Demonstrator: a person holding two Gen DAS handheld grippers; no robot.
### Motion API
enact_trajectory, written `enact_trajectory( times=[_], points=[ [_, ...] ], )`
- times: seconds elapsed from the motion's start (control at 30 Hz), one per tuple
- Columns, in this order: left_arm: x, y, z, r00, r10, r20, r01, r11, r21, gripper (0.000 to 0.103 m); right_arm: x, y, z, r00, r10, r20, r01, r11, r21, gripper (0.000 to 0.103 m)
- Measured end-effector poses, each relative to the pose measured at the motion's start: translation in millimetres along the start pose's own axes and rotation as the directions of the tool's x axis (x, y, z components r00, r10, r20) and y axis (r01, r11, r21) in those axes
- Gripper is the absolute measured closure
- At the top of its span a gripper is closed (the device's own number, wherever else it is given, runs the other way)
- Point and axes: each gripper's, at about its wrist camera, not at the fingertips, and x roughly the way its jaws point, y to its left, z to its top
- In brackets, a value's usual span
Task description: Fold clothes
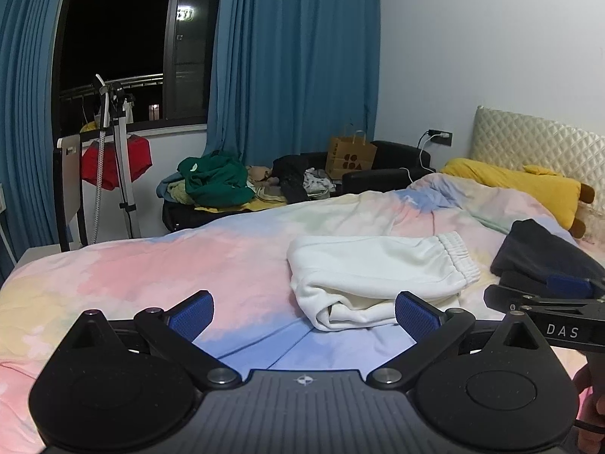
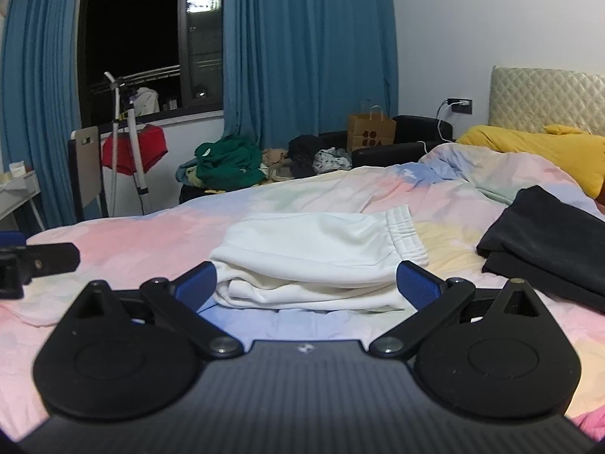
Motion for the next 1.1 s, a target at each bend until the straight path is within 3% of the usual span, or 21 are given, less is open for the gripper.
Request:
enact_trajectory(
  times=[1.1],
  points=[
    [12, 2, -11, 1.000, -0.002, -0.013, 0.002, 1.000, -0.015, 0.000, 6, -7, 0, 0.999, -0.031, -0.034, 0.032, 0.999, 0.036, 0.000]
  ],
)
